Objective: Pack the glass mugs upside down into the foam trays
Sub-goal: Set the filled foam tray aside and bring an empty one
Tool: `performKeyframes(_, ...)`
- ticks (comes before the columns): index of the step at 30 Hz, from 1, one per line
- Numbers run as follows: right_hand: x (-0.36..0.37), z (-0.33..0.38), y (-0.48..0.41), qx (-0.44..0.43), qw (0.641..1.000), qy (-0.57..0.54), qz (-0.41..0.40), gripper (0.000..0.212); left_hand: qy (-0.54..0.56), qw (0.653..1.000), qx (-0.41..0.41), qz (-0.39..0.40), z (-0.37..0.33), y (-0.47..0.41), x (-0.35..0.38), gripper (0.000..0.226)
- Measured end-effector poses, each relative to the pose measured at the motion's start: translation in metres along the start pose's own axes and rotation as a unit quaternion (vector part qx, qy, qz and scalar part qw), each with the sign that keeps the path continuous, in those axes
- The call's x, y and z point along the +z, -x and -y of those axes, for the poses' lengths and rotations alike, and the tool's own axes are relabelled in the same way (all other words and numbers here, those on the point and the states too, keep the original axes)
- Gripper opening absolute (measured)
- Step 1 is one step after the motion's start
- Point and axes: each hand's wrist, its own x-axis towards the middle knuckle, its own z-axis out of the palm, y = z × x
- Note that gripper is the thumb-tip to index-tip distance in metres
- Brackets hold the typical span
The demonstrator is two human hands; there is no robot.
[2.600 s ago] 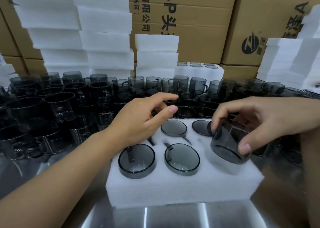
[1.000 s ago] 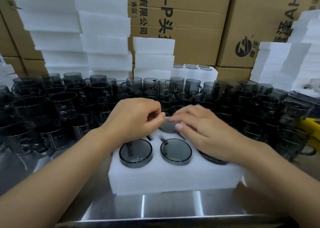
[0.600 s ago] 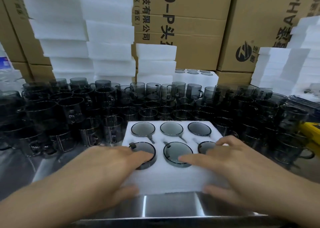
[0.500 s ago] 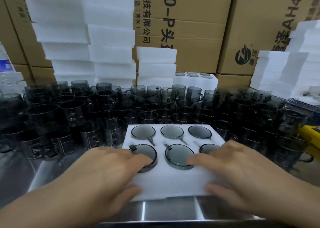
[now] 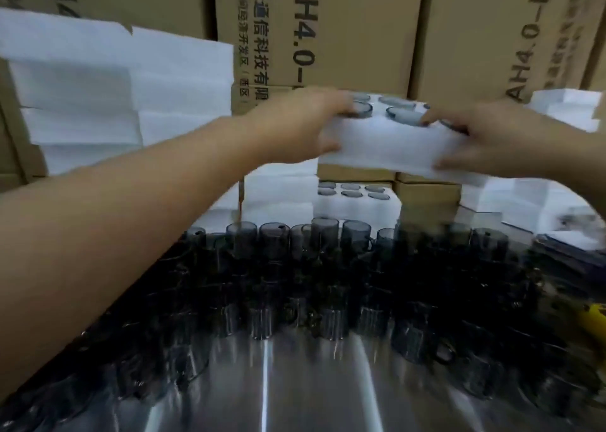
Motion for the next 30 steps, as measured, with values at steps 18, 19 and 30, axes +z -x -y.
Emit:
performKeyframes(18, 0.187, -0.052, -0.163, 0.152, 0.985, 0.017, 0.084, 0.051, -0.106, 0.966, -0.233, 0.037, 0.126, -0.003, 0.113, 0.055)
performKeyframes(19, 0.193, -0.048, -0.168, 0.148, 0.984, 0.018, 0.095, 0.052, -0.1, 0.965, -0.238, 0.034, 0.127, -0.003, 0.114, 0.056)
performKeyframes(30, 0.179, 0.009, -0.172, 0.101, 0.985, -0.134, 0.041, 0.07, -0.046, 0.968, -0.238, 0.063, 0.135, 0.001, 0.124, 0.056)
